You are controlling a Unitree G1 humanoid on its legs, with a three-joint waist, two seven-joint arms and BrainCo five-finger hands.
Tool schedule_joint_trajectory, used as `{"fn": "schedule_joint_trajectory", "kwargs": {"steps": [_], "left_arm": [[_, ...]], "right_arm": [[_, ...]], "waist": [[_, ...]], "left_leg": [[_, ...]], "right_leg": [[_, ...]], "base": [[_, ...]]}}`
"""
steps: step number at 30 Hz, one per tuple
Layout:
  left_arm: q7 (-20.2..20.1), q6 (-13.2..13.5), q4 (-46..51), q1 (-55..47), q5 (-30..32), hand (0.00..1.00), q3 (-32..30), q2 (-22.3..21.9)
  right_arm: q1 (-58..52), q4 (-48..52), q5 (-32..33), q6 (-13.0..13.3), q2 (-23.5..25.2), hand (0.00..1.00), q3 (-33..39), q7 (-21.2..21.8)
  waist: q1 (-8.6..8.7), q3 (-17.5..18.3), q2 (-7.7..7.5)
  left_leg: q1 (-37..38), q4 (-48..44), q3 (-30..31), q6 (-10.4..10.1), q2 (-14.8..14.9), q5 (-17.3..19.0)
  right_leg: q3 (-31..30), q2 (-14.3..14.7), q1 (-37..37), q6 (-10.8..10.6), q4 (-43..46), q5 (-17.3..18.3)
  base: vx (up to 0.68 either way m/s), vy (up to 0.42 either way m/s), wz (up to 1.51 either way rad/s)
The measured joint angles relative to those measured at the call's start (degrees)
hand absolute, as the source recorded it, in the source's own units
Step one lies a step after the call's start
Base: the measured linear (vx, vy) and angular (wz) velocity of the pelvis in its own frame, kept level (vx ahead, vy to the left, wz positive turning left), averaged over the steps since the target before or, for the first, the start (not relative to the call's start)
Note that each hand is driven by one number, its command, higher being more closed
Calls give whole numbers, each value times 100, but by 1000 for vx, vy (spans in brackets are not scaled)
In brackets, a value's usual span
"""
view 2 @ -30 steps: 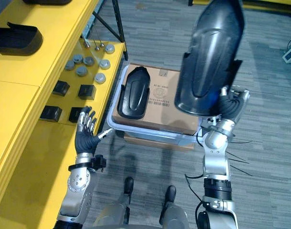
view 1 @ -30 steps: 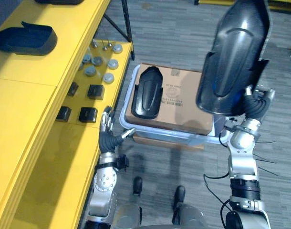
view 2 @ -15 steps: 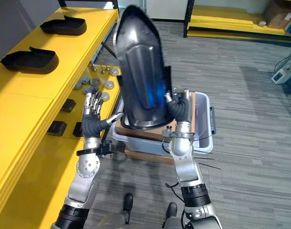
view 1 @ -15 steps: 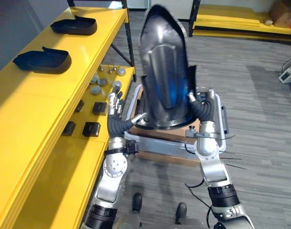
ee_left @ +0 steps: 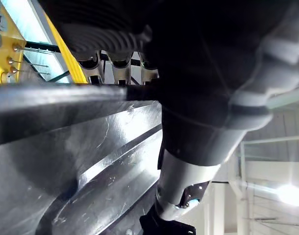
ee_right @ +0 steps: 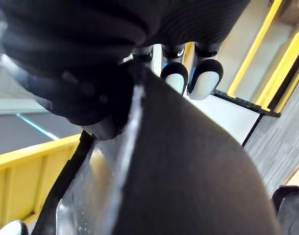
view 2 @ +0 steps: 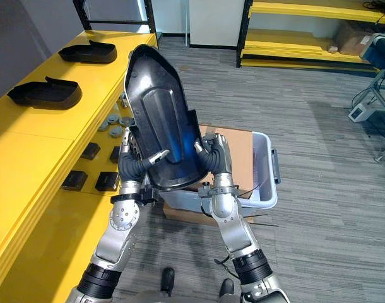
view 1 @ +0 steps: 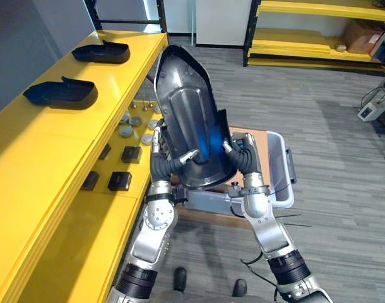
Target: Walk over and take plastic housings, then place them on the shelf
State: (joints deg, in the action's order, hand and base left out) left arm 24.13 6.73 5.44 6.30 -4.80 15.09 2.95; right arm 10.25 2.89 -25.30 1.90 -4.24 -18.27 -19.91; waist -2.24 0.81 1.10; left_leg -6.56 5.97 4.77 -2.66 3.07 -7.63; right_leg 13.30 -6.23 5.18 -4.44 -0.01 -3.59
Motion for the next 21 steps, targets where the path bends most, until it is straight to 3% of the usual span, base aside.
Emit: {"fn": "schedule_joint_trajectory", "kwargs": {"steps": [4, 9, 16, 21], "left_arm": [[8, -18, -107, 1, -127, 100, -36, 79], [-8, -75, -166, -1, -110, 100, -59, 90], [-287, -110, -148, -150, 341, 100, -83, 26], [-404, -214, -145, -716, 700, 100, -478, 17]], "right_arm": [[-11, 0, 0, 13, -144, 0, -97, 3], [-8, 104, 134, 257, -242, 0, -147, 50], [-2, 574, 2021, 606, -280, 0, 435, 654], [-1, 1059, 2952, 1084, -67, 0, 1761, 630]], "waist": [[4, 29, -10], [2, 38, -13], [-8, 53, -29], [18, 59, -31]], "left_leg": [[24, 0, 1, 0, 3, -1], [85, 0, 21, 0, 2, 0], [123, 1, 61, -25, 2, 18], [155, 1, 48, -26, 4, 22]], "right_leg": [[0, 5, -25, 12, 1, -13], [1, 7, -100, 20, -3, -12], [-18, 14, -157, -6, -4, 12], [-74, 26, -185, -5, -18, 17]], "base": [[0, 0, 0], [-3, 1, 1], [-8, 0, 2], [0, 0, 0]]}}
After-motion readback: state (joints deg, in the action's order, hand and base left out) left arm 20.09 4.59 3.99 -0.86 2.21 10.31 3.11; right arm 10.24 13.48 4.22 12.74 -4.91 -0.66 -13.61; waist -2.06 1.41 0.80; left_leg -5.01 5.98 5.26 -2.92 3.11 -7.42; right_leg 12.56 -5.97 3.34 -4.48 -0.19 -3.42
